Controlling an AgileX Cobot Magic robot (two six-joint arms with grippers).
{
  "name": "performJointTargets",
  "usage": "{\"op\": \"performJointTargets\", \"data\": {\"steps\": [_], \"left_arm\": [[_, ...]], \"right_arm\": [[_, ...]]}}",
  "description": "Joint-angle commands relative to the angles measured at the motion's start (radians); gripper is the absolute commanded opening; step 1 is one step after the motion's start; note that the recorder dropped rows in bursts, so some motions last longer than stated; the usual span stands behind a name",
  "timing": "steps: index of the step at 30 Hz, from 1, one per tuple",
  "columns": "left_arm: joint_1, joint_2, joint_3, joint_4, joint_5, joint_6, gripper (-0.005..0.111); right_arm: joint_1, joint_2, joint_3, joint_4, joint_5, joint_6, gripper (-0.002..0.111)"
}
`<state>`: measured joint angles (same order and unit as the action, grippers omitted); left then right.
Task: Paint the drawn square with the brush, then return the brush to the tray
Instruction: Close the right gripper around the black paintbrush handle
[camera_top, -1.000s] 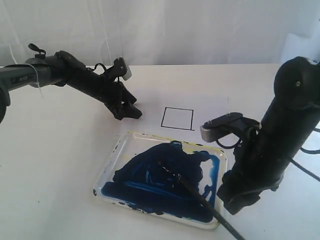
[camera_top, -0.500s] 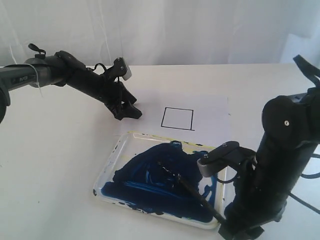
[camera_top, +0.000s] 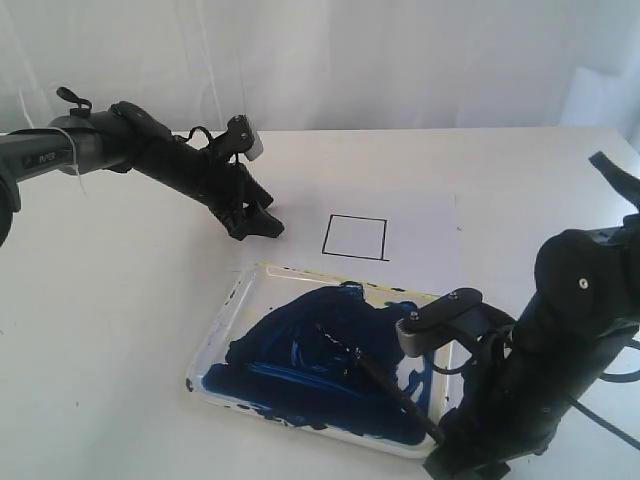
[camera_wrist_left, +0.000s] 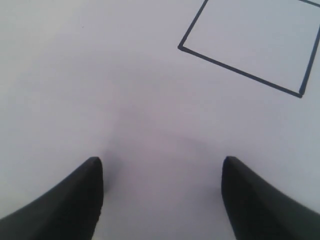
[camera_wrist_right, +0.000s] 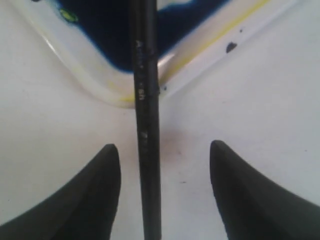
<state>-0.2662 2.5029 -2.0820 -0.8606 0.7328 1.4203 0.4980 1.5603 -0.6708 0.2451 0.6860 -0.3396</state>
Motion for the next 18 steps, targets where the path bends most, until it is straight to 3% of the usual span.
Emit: {"op": "performJointTargets", "data": {"steps": [1, 11, 18], "left_arm": [[-0.003, 0.003, -0.001, 0.001, 0.017, -0.007, 0.07], [-0.003, 0.003, -0.001, 0.001, 0.017, -0.007, 0.07], [-0.003, 0.003, -0.001, 0.001, 0.017, -0.007, 0.07]], "right_arm": [[0.002, 0.0, 0.009, 0.013, -0.038, 0.003, 0.051], [0.002, 0.002, 0.011, 0.021, -0.038, -0.004, 0.051], [0.002, 0.038, 0.011, 0.059, -0.04, -0.027, 0.044]]}}
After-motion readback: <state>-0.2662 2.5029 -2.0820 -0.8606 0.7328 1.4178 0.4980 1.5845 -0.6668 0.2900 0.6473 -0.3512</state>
